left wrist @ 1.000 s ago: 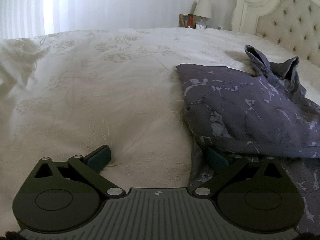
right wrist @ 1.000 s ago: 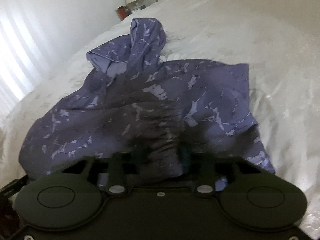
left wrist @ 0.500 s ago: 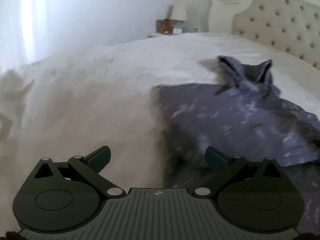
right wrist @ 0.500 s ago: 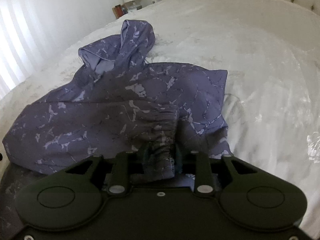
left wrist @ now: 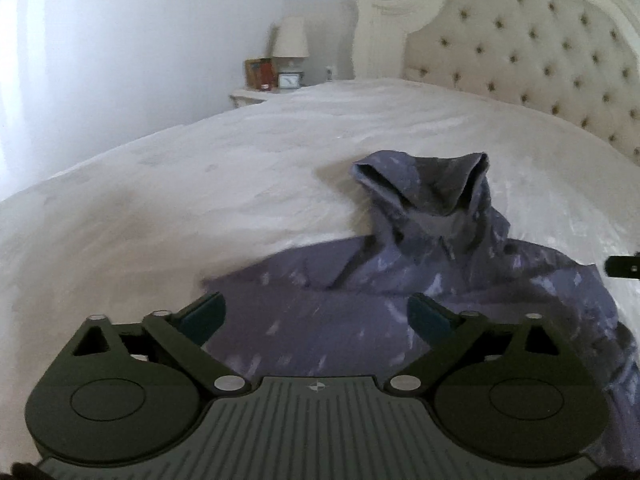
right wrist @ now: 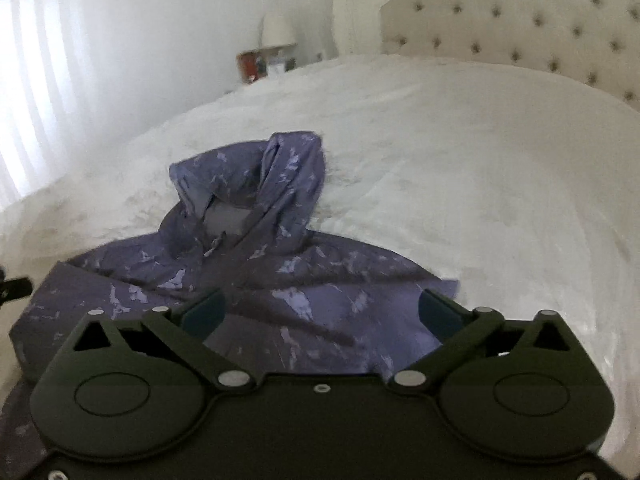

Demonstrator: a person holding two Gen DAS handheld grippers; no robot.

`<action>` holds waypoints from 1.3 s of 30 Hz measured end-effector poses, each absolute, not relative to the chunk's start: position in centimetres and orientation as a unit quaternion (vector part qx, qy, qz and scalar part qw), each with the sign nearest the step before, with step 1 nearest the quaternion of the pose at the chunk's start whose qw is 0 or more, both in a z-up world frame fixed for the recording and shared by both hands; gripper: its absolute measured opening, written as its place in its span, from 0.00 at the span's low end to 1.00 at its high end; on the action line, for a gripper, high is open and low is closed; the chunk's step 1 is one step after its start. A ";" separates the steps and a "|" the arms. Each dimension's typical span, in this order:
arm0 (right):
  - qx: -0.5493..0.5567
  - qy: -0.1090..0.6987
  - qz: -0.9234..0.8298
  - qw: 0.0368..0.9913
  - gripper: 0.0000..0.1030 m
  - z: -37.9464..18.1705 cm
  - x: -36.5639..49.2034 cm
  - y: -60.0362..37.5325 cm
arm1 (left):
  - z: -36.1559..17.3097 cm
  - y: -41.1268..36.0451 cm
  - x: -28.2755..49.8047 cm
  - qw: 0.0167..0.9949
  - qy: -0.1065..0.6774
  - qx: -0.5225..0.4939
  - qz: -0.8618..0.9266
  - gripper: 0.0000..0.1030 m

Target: Fold large clothes

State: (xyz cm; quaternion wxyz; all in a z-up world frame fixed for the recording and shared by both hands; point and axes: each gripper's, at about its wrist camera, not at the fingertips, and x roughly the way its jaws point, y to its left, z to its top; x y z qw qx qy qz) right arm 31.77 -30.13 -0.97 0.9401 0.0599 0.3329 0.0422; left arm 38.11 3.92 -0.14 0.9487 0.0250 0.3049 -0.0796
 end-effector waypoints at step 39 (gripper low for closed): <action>0.173 0.340 0.045 0.923 0.83 -6.1 45.7 -34.0 | -3.4 0.7 48.0 0.946 0.308 0.022 -0.100 0.90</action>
